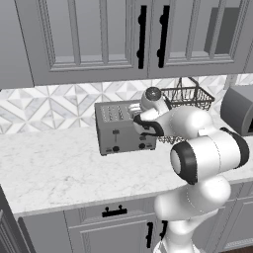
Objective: Start the toaster. Once the lever pops up, take the bread to the plate on the dining counter.
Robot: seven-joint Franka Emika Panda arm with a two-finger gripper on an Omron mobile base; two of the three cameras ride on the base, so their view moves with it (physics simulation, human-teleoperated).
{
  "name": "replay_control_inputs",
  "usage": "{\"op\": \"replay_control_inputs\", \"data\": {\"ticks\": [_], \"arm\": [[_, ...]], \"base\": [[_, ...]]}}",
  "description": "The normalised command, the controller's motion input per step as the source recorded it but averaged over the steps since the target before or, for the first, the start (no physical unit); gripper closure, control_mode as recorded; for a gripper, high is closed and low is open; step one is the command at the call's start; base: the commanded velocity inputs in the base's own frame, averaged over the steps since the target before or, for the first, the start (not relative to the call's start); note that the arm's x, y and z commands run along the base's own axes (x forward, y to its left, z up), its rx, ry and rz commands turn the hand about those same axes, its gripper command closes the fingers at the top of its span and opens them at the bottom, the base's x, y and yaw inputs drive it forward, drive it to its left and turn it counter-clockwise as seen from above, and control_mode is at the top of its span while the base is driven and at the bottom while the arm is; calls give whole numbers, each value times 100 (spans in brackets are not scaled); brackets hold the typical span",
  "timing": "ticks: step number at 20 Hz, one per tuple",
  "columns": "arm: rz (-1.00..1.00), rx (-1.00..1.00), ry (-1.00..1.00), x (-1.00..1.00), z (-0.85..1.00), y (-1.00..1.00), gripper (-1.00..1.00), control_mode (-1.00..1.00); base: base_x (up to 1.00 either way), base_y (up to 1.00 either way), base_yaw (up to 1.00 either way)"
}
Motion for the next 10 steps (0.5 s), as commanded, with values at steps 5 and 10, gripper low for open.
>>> {"op": "replay_control_inputs", "data": {"ticks": [5, 10], "arm": [[0, 0, 0, 0, 0, 0, -100, -100], [0, 0, 0, 0, 0, 0, -100, -100]], "base": [[0, 0, 0], [0, 0, 0]]}}
